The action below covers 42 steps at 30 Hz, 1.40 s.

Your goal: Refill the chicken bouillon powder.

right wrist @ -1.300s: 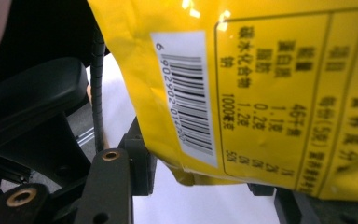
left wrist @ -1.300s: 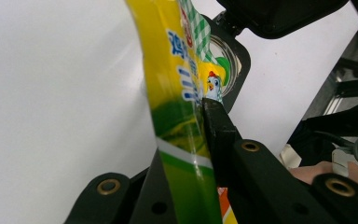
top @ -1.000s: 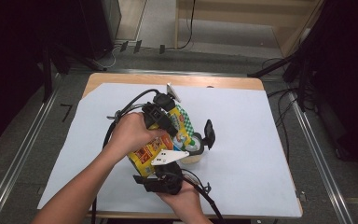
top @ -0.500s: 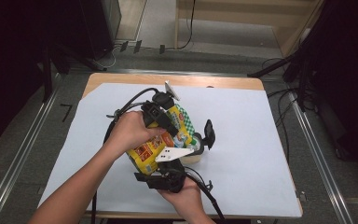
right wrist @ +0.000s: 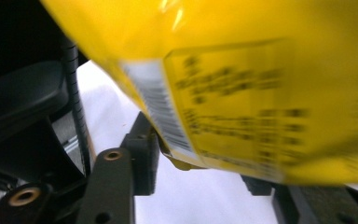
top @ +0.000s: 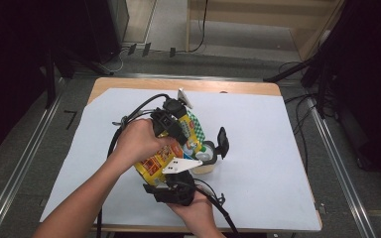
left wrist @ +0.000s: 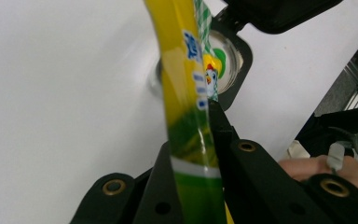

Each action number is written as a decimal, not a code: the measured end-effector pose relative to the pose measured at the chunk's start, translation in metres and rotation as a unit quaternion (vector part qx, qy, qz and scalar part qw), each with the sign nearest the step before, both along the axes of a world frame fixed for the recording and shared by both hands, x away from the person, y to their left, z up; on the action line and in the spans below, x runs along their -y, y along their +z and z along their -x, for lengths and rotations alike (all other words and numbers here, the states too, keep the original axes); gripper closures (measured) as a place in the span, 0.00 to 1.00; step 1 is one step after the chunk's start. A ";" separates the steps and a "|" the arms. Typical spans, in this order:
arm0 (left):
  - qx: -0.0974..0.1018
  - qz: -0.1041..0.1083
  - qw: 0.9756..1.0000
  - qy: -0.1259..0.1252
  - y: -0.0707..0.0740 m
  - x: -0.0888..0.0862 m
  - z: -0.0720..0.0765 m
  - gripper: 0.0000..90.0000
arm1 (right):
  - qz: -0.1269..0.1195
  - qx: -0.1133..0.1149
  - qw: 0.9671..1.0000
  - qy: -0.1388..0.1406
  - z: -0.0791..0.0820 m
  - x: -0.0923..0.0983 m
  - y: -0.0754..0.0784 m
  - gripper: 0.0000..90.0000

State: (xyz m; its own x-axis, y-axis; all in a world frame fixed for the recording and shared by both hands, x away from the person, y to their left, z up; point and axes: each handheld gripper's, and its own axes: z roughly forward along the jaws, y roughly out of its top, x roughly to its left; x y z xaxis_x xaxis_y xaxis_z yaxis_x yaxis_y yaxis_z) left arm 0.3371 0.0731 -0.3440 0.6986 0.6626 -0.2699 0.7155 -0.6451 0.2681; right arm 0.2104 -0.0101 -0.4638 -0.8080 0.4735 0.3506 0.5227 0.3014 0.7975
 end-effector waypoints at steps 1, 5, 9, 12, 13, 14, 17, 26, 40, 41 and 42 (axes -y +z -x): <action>-0.006 0.007 1.000 0.002 0.000 -0.002 -0.001 1.00 | 0.004 -0.003 1.000 -0.010 -0.001 0.002 -0.002 0.59; -0.013 0.021 1.000 0.007 -0.001 -0.004 0.000 1.00 | 0.008 -0.001 1.000 -0.018 -0.001 0.001 -0.004 0.59; -0.016 0.033 0.999 0.004 0.000 -0.003 0.001 1.00 | 0.010 0.005 1.000 -0.020 -0.003 0.003 -0.004 0.67; -0.013 0.029 1.000 0.000 0.000 -0.002 0.000 1.00 | 0.005 0.001 1.000 -0.015 -0.004 0.005 -0.003 0.69; -0.010 0.027 1.000 -0.002 0.000 -0.001 -0.001 1.00 | 0.001 0.000 1.000 -0.012 -0.004 0.006 -0.002 0.69; -0.006 0.027 1.000 -0.006 0.000 -0.001 -0.002 1.00 | -0.008 -0.004 1.000 -0.008 -0.004 0.006 -0.001 0.69; -0.007 0.034 0.999 -0.006 0.001 -0.001 -0.004 0.99 | -0.025 -0.012 1.000 0.004 -0.005 0.006 0.001 0.70; -0.002 0.057 0.998 -0.017 -0.001 -0.004 -0.010 0.91 | -0.065 -0.027 0.997 0.019 -0.004 0.008 0.011 0.72; -0.021 0.004 0.999 -0.030 0.003 0.009 -0.015 0.96 | -0.060 -0.031 0.997 0.037 -0.004 0.006 0.009 0.73; -0.025 -0.003 0.999 -0.036 0.003 0.011 -0.015 0.98 | -0.059 -0.032 0.997 0.036 -0.004 0.005 0.008 0.73; -0.027 -0.009 0.999 -0.037 0.003 0.014 -0.015 0.99 | -0.058 -0.034 0.997 0.036 -0.005 0.005 0.007 0.73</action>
